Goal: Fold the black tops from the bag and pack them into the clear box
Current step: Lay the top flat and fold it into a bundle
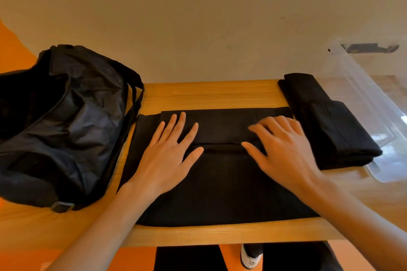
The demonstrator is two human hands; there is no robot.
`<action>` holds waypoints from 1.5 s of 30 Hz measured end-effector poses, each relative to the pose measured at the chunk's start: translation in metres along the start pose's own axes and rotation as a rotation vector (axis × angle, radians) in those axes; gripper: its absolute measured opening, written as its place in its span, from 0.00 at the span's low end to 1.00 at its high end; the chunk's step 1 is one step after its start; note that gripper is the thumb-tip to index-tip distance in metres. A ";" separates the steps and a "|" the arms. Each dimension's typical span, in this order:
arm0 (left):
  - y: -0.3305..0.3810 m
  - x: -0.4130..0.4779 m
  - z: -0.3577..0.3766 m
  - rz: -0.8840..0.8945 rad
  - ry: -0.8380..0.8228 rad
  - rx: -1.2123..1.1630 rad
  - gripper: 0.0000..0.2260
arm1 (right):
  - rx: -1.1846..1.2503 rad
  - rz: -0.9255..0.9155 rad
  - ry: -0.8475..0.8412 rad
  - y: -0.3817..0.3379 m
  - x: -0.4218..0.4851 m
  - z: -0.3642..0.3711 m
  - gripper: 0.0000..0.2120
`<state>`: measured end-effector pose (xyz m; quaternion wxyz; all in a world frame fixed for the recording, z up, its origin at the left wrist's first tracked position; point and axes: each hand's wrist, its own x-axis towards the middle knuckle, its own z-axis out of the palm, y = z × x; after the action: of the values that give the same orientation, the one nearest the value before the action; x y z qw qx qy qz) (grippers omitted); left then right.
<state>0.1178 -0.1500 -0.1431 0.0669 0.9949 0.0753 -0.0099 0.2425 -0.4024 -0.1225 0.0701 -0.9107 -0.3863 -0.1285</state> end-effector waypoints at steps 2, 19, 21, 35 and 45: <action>0.008 0.009 0.002 0.004 0.015 -0.019 0.33 | 0.034 0.016 -0.098 -0.028 0.016 0.007 0.33; -0.001 -0.021 0.015 -0.218 -0.013 0.086 0.47 | 0.053 0.310 -0.392 0.005 0.009 0.036 0.35; 0.006 -0.028 0.014 -0.232 -0.031 0.085 0.47 | 0.024 0.360 -0.426 0.006 0.005 0.032 0.37; 0.011 -0.078 0.024 -0.375 0.101 0.057 0.39 | 0.279 -0.380 -0.451 -0.149 0.106 0.053 0.26; 0.005 -0.114 0.027 -0.378 0.027 0.096 0.41 | 0.108 -0.287 -0.454 -0.166 0.135 0.077 0.29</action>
<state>0.0059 -0.1757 -0.1656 0.0153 0.9652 0.2609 -0.0127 0.2267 -0.1773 -0.1525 0.0110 -0.8470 -0.5236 0.0911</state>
